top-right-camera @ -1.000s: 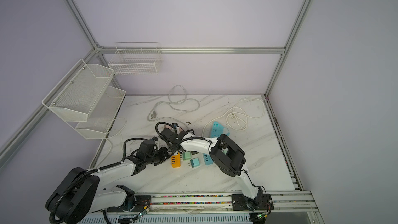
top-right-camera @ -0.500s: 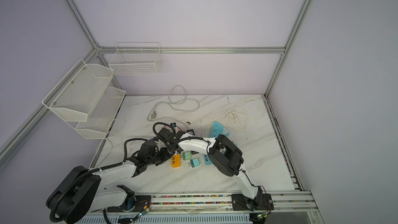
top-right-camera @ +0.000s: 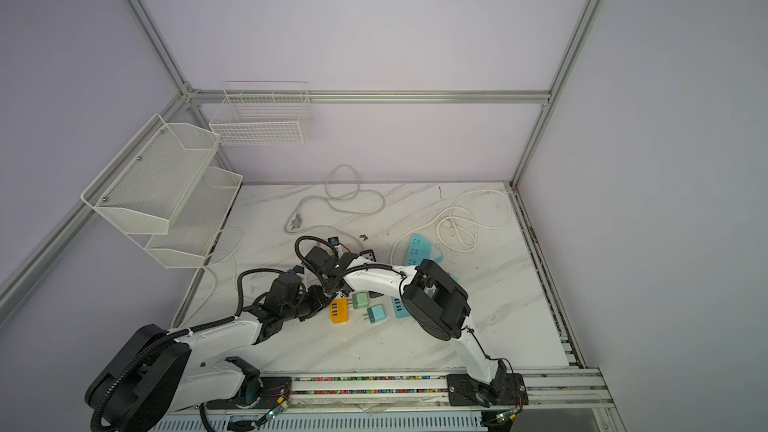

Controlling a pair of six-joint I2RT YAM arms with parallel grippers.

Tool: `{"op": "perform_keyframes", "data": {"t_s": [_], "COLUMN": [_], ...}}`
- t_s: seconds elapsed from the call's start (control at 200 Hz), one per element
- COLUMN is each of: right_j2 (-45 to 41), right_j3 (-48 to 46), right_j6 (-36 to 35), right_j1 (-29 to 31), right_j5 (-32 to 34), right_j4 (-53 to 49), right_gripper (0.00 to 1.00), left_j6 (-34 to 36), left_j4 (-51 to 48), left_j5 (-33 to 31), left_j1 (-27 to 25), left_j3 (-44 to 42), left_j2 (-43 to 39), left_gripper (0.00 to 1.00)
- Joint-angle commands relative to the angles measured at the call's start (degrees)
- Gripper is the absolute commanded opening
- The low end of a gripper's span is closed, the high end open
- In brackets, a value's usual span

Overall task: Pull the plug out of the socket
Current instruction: 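Close the right gripper on the pink adapter while left holds the strip, then pull the pink adapter out of the orange strip with the right gripper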

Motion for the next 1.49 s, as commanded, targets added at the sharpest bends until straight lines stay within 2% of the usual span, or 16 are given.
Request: {"op": "perform_keyframes", "data": {"t_s": [0.0, 0.115, 0.33, 0.555, 0.745, 0.95, 1.145, 1.335, 1.49], "right_j2": [-0.7, -0.9, -3.9, -1.3, -8.7, -15.3, -22.4, -31.9, -38.3], "right_j3": [1.8, 1.3, -1.3, 2.3, -2.1, -8.0, -13.9, -26.1, -34.0], "right_j6": [0.0, -0.1, -0.3, 0.2, -1.0, -0.2, -0.8, 1.6, 3.7], "right_j1": [1.1, 0.9, -0.7, 0.7, 0.4, -0.4, -1.8, -5.8, -6.8], "right_j5": [1.6, -1.4, 1.4, -0.5, -0.2, -1.8, -6.3, -14.0, -15.7], "right_j4": [-0.1, 0.9, 1.5, -0.1, 3.0, 5.3, 8.3, 13.2, 13.8], "right_gripper": [0.21, 0.21, 0.21, 0.18, 0.18, 0.18, 0.18, 0.18, 0.18], "left_j6": [-0.7, -2.2, -2.3, -2.5, -2.5, -0.4, 1.2, 2.4, 2.3], "left_j4": [-9.5, -9.0, -9.3, -9.2, -9.6, -13.6, -18.5, -24.0, -26.8], "left_j5": [-3.8, -4.5, -4.9, -4.6, -4.2, -4.3, -5.3, -7.5, -8.4], "left_j1": [-0.8, -0.8, -0.9, -1.0, -1.0, -1.1, -1.1, -1.6, -2.8], "left_j3": [-2.8, -3.7, -4.4, -4.2, -3.7, 0.8, 4.8, 8.1, 8.5], "left_j2": [2.3, 1.6, 0.9, 1.1, -1.3, -3.7, -7.3, -12.1, -15.0], "left_gripper": [0.33, 0.31, 0.31, 0.3, 0.3, 0.32, 0.37, 0.42, 0.44]}}
